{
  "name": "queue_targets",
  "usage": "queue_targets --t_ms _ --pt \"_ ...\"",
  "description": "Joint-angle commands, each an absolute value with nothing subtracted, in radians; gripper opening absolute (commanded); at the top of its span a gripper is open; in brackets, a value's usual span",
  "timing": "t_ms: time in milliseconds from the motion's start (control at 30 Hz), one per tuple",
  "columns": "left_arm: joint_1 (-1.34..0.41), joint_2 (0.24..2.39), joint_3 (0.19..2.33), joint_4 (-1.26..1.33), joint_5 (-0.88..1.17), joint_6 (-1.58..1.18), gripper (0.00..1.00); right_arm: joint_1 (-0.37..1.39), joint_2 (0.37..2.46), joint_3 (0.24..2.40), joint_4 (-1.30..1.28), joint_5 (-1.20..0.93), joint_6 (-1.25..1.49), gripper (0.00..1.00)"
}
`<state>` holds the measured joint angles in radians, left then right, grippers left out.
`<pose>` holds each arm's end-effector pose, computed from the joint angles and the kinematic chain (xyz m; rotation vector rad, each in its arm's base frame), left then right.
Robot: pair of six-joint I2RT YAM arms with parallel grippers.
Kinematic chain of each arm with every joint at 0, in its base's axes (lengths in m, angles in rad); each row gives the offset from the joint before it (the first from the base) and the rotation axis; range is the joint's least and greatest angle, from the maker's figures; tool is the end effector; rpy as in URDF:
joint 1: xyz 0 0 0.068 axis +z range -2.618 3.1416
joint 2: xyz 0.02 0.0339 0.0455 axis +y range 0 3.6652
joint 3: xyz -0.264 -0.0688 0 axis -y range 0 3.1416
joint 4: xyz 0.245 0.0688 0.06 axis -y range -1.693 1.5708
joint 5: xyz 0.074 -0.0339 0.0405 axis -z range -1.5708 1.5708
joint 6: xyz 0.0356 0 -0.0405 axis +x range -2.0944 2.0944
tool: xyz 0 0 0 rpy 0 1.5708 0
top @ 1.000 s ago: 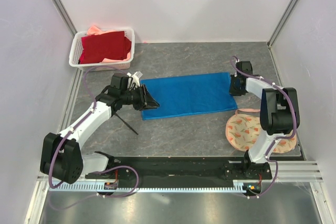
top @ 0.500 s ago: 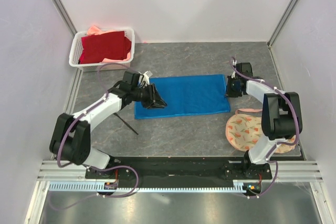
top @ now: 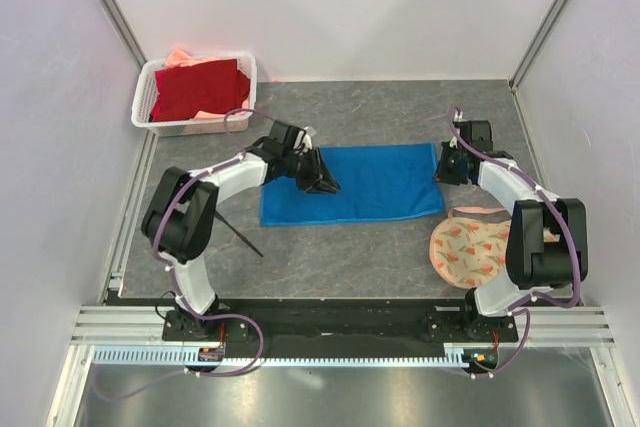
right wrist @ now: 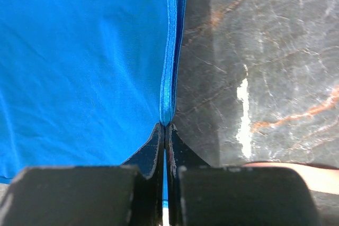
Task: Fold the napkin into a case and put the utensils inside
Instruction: Pick up the rectangle-folded napkin from the center of the board.
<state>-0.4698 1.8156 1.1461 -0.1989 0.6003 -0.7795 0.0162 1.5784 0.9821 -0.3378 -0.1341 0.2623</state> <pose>0.3298 -0.1900 0.1857 -0.1116 2.6596 -1.2308 0.3233 0.0100 0.2017 0.2534 2.5027 0.2823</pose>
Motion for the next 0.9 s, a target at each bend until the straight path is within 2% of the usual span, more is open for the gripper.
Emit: queue_targets --t_ms 0,433,867 --pt "-0.511 1.93 1.264 -0.161 0.568 -0.85 0.27 0.003 1.523 0.969 -0.328 -0.111 0.264 0.0" --pt "-0.589 2.15 1.466 -0.183 0.486 -0.979 0.24 0.005 1.45 1.0 -0.333 -0.101 0.253 0.0" --pt "-0.629 2.25 1.528 -0.173 0.503 -1.04 0.24 0.005 1.44 1.028 -0.333 -0.164 0.264 0.0"
